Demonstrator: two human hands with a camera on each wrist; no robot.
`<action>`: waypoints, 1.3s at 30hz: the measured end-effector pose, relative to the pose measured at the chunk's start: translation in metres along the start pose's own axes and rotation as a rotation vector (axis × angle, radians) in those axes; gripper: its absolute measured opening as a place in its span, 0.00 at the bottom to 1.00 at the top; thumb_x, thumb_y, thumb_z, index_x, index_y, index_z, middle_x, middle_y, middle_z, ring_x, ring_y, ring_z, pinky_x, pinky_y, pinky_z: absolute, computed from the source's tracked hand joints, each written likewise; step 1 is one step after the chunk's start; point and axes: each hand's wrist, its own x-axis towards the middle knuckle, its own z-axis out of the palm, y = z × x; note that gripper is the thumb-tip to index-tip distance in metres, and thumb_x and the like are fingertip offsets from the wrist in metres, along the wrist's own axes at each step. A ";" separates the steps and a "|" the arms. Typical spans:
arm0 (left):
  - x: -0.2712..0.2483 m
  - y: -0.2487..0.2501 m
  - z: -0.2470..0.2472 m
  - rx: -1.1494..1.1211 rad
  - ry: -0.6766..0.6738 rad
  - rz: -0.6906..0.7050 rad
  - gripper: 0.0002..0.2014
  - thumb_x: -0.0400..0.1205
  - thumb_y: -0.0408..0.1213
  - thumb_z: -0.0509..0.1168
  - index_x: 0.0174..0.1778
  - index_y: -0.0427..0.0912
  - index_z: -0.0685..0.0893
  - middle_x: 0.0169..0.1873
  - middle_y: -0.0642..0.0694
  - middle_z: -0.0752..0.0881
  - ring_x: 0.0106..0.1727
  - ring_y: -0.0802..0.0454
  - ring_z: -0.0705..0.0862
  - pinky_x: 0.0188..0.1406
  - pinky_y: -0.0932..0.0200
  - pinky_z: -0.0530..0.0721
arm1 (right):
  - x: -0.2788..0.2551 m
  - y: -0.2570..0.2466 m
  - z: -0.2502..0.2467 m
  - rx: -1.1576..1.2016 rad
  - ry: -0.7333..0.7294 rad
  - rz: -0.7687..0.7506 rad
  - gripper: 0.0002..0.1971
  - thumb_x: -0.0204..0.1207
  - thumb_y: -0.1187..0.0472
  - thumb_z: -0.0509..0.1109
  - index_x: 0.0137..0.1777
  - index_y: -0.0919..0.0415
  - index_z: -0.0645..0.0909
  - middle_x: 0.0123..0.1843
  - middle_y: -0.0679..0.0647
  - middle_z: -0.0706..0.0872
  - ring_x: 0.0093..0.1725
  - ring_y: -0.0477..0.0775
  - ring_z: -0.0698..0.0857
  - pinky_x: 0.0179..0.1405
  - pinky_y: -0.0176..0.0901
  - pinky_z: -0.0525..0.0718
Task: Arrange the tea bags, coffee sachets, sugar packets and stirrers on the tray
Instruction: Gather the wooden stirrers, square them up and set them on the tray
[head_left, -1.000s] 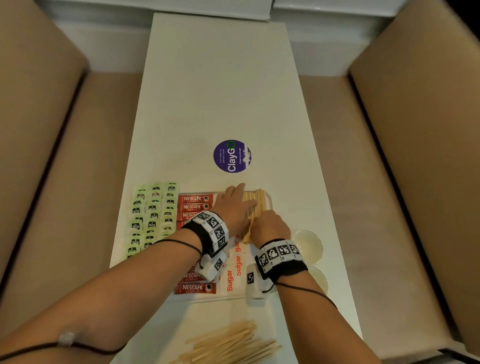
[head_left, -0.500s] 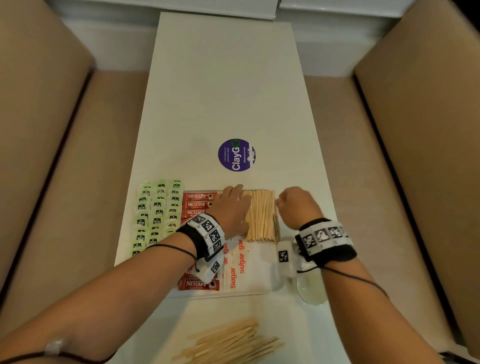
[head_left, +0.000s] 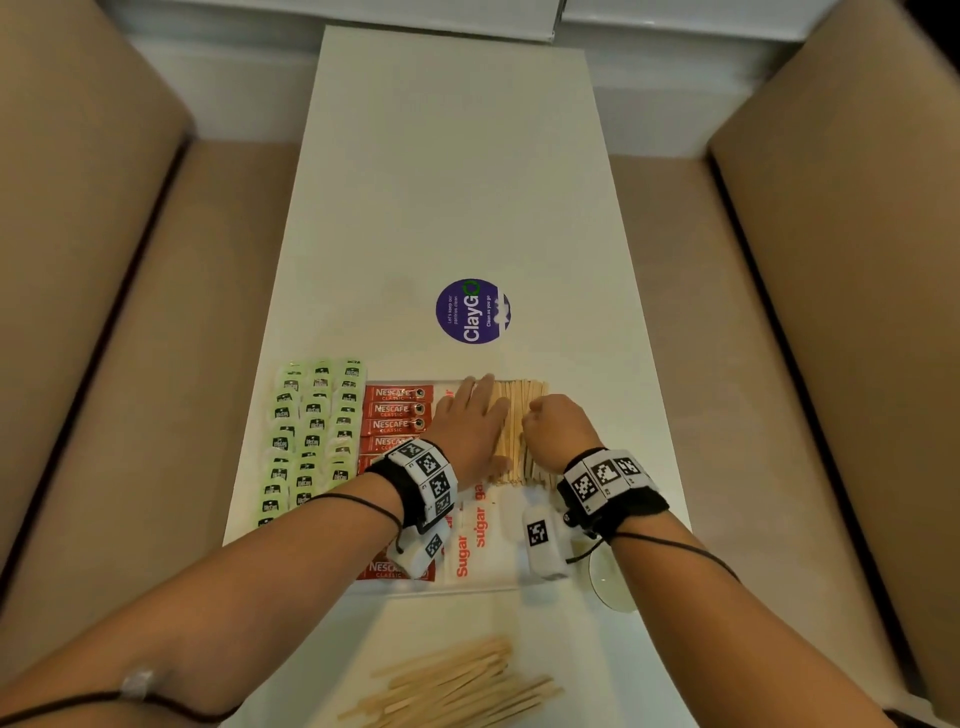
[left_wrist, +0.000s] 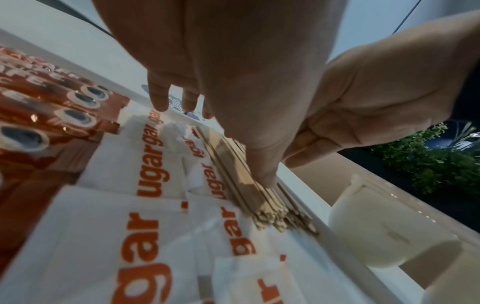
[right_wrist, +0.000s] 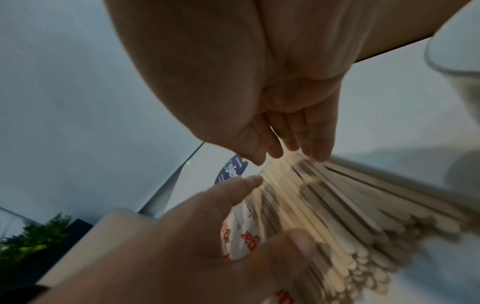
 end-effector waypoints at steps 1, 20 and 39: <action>0.001 -0.001 0.000 -0.004 -0.010 0.010 0.42 0.83 0.57 0.66 0.87 0.44 0.55 0.88 0.39 0.42 0.89 0.36 0.42 0.85 0.35 0.52 | 0.002 0.000 0.002 -0.004 0.001 -0.003 0.14 0.88 0.62 0.59 0.62 0.68 0.83 0.63 0.64 0.87 0.62 0.63 0.85 0.59 0.48 0.82; 0.002 -0.001 -0.003 -0.054 -0.088 0.080 0.46 0.82 0.52 0.70 0.88 0.39 0.50 0.89 0.40 0.40 0.89 0.41 0.40 0.87 0.38 0.50 | -0.001 0.006 0.019 -0.145 -0.051 -0.075 0.16 0.90 0.55 0.59 0.65 0.68 0.77 0.61 0.64 0.86 0.56 0.64 0.85 0.47 0.44 0.73; -0.001 -0.008 0.003 0.033 -0.100 0.097 0.57 0.75 0.58 0.75 0.88 0.38 0.44 0.88 0.40 0.36 0.89 0.41 0.38 0.87 0.40 0.48 | -0.035 0.022 -0.006 0.114 0.004 -0.091 0.19 0.87 0.62 0.61 0.75 0.60 0.81 0.74 0.54 0.84 0.73 0.53 0.82 0.74 0.45 0.77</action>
